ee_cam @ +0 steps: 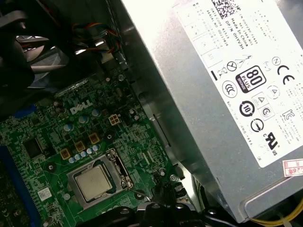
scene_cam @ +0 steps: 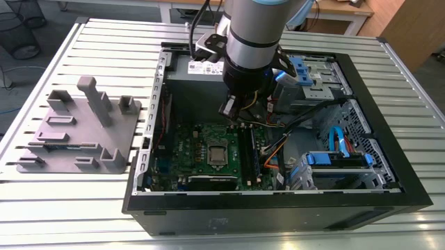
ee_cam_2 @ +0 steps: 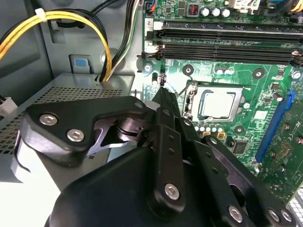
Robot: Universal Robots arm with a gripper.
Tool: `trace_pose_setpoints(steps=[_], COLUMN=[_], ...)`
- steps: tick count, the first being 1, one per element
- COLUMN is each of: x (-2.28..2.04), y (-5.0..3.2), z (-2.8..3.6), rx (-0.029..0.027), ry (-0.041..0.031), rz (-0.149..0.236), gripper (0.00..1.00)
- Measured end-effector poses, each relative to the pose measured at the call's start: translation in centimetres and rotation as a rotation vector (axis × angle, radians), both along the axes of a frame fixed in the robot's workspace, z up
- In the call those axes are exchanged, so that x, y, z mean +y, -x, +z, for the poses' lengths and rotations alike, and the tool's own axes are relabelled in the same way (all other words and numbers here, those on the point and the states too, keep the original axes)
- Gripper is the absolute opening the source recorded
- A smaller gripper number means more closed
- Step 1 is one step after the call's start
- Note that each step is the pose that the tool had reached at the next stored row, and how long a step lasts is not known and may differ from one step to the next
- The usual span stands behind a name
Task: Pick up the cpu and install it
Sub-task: 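Install the first cpu locking lever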
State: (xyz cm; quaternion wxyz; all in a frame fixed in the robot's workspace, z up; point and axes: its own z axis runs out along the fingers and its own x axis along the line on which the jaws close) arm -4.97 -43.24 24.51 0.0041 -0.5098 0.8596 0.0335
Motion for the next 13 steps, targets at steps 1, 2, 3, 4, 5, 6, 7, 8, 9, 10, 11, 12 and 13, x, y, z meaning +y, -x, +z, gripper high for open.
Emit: trace_pose_setpoints(steps=[1,2,3,4,5,6,7,8,9,10,11,12,13], x=[0.0,0.0,-0.01,-0.04,-0.09,-0.16,-0.26,-0.38,-0.52,-0.7,-0.91,-1.11,-1.32], y=[0.0,0.0,0.0,0.01,0.0,0.0,0.0,0.0,0.0,0.0,0.0,0.0,0.0], z=[0.0,-0.01,-0.03,-0.04,-0.04,-0.04,-0.04,-0.04,-0.03,-0.04,-0.03,-0.03,-0.04], rx=[0.0001,0.0001,0.0,-0.0001,-0.0001,0.0,-0.0001,-0.0001,0.0,0.0,0.0,0.0,0.0], ry=[0.0003,0.0003,0.0003,0.0004,0.0006,0.0009,0.0011,0.0013,0.0017,0.0017,0.0018,0.0017,0.0017], rz=[0.0,0.0,0.0,0.0,0.0,0.001,0.001,0.001,0.002,0.002,0.003,0.004,0.004], gripper=[0.11,0.11,0.11,0.11,0.11,0.11,0.11,0.11,0.11,0.11,0.11,0.11,0.11])
